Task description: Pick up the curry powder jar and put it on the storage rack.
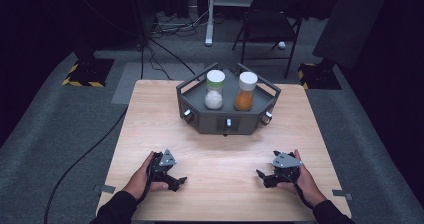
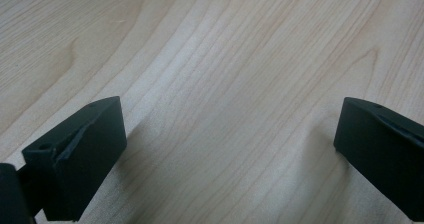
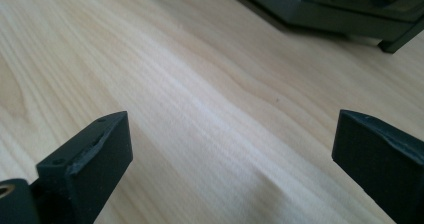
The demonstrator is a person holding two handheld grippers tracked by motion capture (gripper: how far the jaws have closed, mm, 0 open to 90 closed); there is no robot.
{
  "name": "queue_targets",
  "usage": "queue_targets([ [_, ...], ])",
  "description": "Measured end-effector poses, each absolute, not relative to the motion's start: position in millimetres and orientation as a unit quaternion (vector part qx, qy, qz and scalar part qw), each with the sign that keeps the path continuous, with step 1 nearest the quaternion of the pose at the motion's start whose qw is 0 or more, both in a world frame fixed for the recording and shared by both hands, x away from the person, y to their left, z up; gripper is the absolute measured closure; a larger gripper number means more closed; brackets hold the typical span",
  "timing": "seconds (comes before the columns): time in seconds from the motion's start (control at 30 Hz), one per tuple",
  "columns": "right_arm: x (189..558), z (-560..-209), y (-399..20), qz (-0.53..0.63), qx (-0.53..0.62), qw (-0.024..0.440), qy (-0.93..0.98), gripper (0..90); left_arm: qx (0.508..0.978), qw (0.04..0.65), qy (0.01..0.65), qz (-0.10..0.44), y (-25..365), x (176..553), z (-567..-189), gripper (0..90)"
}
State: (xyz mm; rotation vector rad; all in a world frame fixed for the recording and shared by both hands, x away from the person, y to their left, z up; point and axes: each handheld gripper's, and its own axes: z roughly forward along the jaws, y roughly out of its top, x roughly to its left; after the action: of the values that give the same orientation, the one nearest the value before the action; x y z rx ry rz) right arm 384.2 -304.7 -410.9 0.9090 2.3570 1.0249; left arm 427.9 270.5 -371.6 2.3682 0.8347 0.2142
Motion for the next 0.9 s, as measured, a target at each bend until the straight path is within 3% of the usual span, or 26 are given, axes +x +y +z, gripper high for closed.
queue_targets([
  [0.63, 390.2, -412.0, -324.9, 0.363, 0.337, 0.161, 0.854, 0.2, 0.895, 0.306, 0.315, 0.081, 270.5, 427.8, -371.6, 0.3],
  [0.9, 401.8, -410.1, -344.7, 0.363, 0.362, 0.108, 0.851, 0.2, 0.895, 0.305, 0.316, 0.081, 270.5, 427.7, -371.5, 0.3],
])
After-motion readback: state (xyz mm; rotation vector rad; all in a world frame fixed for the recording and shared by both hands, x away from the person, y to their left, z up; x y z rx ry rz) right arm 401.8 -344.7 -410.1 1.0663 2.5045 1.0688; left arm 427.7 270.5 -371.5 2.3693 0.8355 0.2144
